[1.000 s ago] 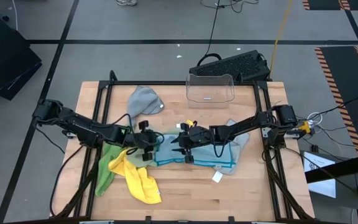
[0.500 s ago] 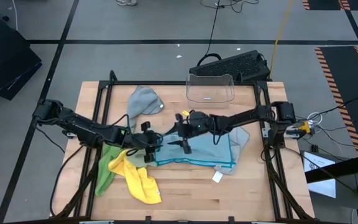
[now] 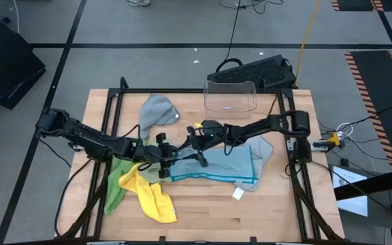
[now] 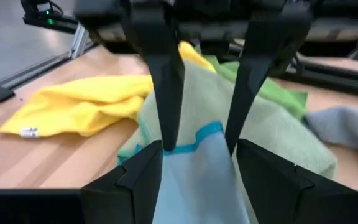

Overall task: Fold microfiber towels
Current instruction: Fold the blue towel

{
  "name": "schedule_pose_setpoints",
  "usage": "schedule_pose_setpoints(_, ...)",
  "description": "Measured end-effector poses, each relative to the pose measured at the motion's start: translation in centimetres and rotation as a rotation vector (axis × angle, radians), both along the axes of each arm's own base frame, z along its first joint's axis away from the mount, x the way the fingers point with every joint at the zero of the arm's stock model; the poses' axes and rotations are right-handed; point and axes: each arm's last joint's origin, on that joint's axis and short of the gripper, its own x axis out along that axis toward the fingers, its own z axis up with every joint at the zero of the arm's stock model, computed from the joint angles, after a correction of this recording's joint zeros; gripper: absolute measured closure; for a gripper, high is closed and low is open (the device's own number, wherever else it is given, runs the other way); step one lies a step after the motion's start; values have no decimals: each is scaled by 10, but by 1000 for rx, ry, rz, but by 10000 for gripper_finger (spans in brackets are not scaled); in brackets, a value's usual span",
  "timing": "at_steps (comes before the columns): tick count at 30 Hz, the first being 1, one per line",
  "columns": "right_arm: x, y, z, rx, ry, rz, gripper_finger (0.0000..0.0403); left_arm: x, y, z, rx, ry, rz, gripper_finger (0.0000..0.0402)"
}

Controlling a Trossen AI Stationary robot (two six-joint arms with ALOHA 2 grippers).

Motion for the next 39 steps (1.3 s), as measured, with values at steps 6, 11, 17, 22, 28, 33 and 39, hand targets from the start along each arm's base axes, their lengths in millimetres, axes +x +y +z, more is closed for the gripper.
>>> schedule_pose_setpoints(6, 10, -1, -1, 12, -12, 0, 206, -1, -5, 0, 7, -2, -27, 243)
schedule_pose_setpoints(11, 7, -2, -6, 30, 40, 42, 220, -1, -10, 2, 50, -23, -65, 243)
schedule_pose_setpoints(17, 7, -1, -7, 23, 42, 75, 269, 2, -11, 6, 79, -61, -88, 243)
schedule_pose_setpoints(22, 6, -1, -8, -1, 41, 85, 335, 3, -12, 8, 85, -88, -94, 243)
schedule_pose_setpoints(28, 6, 0, -8, -18, 46, 92, 396, 2, -14, 9, 44, -105, -15, 243)
schedule_pose_setpoints(33, 0, 0, 5, -66, 76, 53, 398, -5, -24, 4, -32, -94, 101, 242)
schedule_pose_setpoints(39, -4, 0, 13, -96, 96, 15, 400, -11, -38, 1, -88, -107, 174, 223)
